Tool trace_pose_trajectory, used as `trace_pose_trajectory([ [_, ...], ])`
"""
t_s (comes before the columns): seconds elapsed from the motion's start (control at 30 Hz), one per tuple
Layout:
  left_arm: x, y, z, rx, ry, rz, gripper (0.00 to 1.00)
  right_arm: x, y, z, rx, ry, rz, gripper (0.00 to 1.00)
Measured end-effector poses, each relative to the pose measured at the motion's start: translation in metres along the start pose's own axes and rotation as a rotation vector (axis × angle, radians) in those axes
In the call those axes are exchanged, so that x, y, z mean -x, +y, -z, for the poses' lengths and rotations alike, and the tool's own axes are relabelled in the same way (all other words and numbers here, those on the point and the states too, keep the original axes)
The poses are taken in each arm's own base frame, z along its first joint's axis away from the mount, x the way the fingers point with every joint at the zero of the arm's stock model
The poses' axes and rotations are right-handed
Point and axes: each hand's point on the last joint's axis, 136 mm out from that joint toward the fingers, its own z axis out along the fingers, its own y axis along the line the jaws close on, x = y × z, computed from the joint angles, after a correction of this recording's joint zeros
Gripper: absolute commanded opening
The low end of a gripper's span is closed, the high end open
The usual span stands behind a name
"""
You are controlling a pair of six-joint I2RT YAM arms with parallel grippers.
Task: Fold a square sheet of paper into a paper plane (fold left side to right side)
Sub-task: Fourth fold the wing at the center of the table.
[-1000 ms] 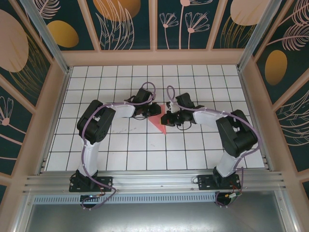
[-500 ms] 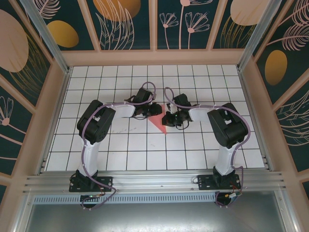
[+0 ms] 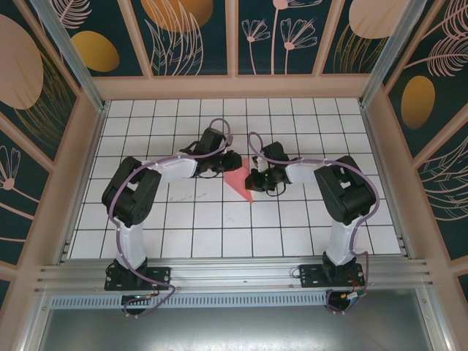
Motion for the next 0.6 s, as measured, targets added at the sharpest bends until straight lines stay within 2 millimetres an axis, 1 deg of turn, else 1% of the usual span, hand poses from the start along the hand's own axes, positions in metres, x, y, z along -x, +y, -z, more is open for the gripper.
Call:
trace_pose_trajectory([
  [0.13, -0.015, 0.000, -0.003, -0.029, 0.042, 0.004, 0.19, 0.000, 0.000, 0.000, -0.005, 0.001, 0.012, 0.00],
  [0.27, -0.022, -0.002, -0.011, -0.049, 0.067, 0.001, 0.17, 0.000, 0.001, 0.000, -0.012, 0.004, 0.019, 0.00],
  [0.47, -0.036, 0.010, -0.025, -0.043, 0.116, 0.018, 0.16, 0.000, 0.000, 0.000, -0.028, 0.005, 0.019, 0.00],
  [0.6, -0.042, 0.015, -0.030, -0.038, 0.134, 0.027, 0.16, 0.000, 0.000, 0.000, -0.035, 0.007, 0.024, 0.00],
])
